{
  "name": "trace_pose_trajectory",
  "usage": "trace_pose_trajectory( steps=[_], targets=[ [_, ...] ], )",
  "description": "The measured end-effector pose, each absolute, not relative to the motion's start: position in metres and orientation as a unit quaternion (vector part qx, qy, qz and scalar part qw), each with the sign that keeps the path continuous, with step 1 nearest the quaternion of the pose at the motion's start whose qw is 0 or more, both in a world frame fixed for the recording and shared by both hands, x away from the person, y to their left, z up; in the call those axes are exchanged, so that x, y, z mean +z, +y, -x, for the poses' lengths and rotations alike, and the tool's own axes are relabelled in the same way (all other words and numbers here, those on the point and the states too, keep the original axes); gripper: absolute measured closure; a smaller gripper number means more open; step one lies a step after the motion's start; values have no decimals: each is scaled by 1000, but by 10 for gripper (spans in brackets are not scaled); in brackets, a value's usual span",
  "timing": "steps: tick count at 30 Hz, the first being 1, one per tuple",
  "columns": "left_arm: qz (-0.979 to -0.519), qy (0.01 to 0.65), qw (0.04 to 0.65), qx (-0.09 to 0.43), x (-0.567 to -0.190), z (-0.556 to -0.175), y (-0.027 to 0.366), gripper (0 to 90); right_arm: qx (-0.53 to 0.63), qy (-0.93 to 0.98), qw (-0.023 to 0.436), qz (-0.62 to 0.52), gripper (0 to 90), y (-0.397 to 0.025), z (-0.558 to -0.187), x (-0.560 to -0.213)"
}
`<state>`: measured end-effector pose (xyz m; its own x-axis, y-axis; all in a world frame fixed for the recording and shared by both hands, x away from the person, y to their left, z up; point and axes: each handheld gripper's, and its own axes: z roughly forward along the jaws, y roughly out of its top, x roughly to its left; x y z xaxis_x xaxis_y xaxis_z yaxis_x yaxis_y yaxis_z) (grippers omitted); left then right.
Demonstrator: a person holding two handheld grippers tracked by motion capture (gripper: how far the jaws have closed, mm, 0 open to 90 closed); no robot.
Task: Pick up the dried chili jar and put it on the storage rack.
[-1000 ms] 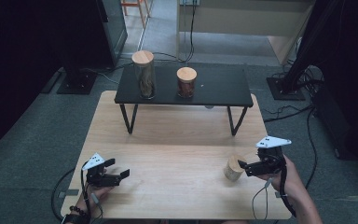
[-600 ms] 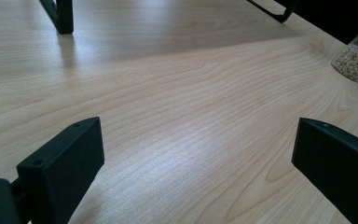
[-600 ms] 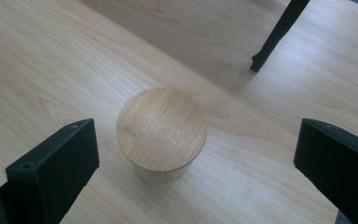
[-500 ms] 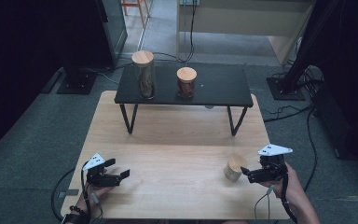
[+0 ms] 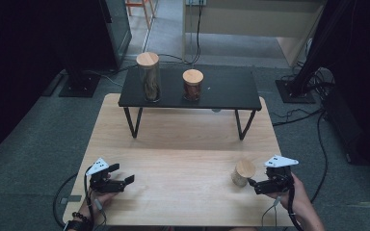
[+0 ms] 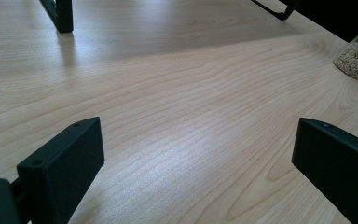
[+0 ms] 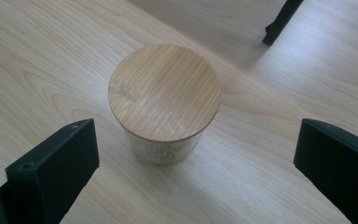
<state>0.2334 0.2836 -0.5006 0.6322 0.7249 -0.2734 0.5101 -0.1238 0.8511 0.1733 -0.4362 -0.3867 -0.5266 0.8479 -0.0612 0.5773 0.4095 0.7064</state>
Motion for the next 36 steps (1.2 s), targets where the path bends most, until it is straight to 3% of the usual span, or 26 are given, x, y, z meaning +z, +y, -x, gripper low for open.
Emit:
trace_pose_trajectory(
  steps=[36],
  targets=[
    [-745,415,512,103,-500,-234,283,22,306,817,197,-447,0,-426,-182,-424]
  ],
)
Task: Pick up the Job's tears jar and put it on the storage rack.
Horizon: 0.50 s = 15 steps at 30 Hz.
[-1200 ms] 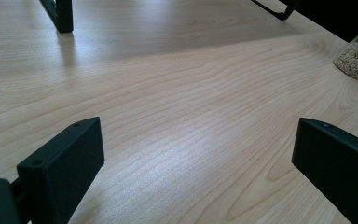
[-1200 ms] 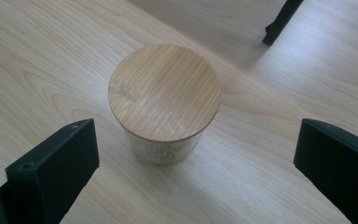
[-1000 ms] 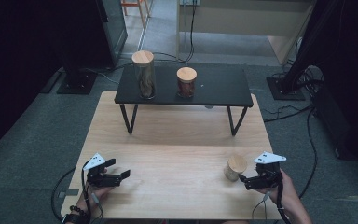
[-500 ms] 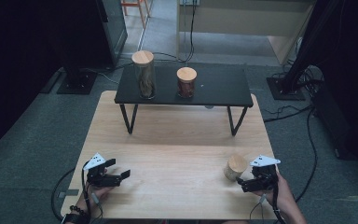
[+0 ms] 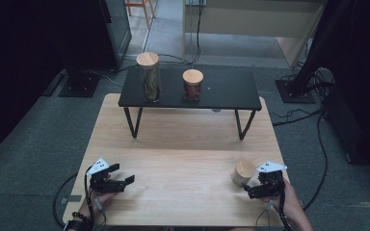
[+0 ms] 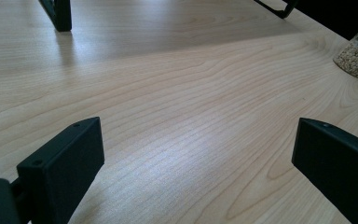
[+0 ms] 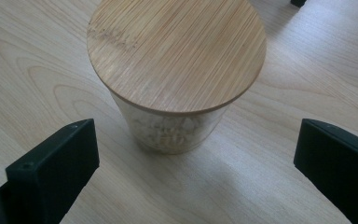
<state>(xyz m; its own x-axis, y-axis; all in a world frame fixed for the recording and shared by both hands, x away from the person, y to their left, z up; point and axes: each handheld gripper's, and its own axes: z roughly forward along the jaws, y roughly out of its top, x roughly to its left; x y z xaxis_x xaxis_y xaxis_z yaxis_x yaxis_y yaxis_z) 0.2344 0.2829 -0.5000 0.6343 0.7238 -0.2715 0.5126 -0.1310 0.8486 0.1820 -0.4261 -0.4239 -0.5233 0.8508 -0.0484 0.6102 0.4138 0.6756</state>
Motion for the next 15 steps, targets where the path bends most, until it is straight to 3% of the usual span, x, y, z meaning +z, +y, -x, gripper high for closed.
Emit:
trace_pose_trajectory(
  steps=[15],
  targets=[
    [-745,416,511,99,-500,-236,284,22,304,824,190,-439,0,-425,-185,-429]
  ],
)
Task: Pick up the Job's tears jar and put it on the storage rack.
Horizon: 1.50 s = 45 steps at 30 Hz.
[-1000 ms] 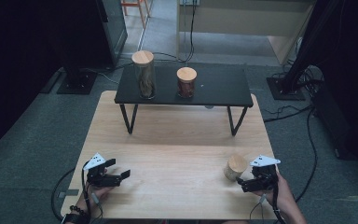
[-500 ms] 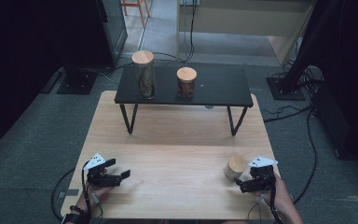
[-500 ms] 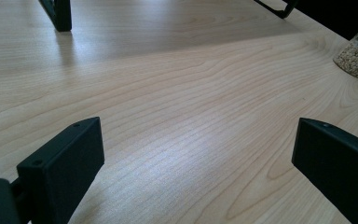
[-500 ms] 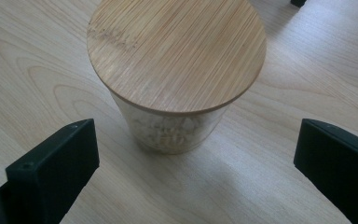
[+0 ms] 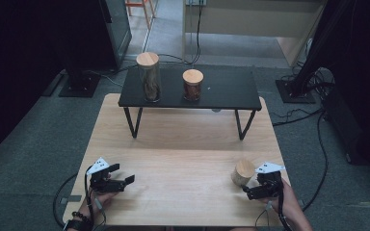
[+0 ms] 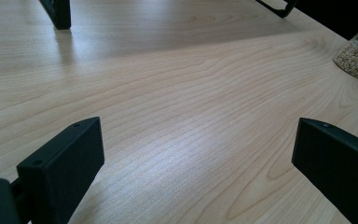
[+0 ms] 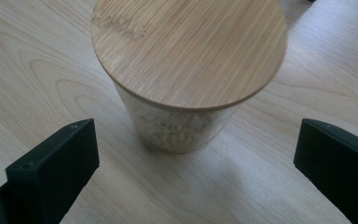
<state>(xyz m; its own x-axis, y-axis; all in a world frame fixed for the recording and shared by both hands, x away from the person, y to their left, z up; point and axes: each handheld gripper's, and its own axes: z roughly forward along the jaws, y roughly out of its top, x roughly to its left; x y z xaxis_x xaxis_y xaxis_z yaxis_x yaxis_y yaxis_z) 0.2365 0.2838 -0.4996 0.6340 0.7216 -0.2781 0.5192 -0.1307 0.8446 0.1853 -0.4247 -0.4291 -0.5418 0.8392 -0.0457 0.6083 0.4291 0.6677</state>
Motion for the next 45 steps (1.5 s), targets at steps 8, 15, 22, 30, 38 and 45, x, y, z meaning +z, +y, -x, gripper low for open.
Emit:
trace_pose_trajectory(
  steps=[8,15,22,30,38,45],
  targets=[
    [-744,416,514,99,-500,-236,285,22,301,827,183,-439,0,-419,-194,-431],
    [-745,414,513,99,-500,-236,284,22,298,830,178,-437,18,-415,-199,-432],
    [-744,415,514,101,-500,-235,284,22,299,827,178,-441,52,-416,-202,-430],
    [-745,415,511,102,-500,-235,283,22,306,825,179,-440,87,-416,-203,-429],
    [-745,416,512,103,-500,-234,283,22,309,826,178,-437,89,-411,-206,-429],
    [-744,416,512,103,-500,-234,283,22,319,818,183,-442,220,-410,-204,-429]
  ],
)
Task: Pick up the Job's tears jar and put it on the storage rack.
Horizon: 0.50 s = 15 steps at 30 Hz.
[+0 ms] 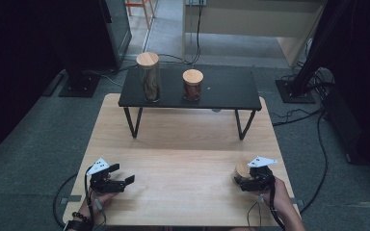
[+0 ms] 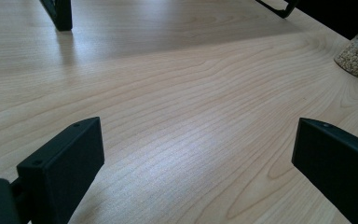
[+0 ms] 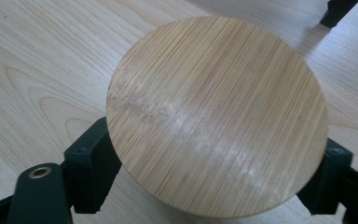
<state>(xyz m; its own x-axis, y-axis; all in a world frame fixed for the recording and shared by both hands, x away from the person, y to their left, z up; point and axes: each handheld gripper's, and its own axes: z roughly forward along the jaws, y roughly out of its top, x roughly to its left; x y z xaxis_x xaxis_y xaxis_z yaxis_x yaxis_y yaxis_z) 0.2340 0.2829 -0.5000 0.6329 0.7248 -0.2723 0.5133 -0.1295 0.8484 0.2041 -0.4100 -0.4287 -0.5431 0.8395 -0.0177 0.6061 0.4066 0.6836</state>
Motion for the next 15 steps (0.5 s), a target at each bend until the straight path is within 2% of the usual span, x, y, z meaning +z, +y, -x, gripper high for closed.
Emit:
trace_pose_trajectory(
  steps=[4,15],
  targets=[
    [-744,416,512,103,-500,-234,283,22,320,816,185,-444,247,-411,-203,-429],
    [-744,415,513,103,-500,-234,284,22,310,820,183,-445,250,-408,-205,-424]
  ],
)
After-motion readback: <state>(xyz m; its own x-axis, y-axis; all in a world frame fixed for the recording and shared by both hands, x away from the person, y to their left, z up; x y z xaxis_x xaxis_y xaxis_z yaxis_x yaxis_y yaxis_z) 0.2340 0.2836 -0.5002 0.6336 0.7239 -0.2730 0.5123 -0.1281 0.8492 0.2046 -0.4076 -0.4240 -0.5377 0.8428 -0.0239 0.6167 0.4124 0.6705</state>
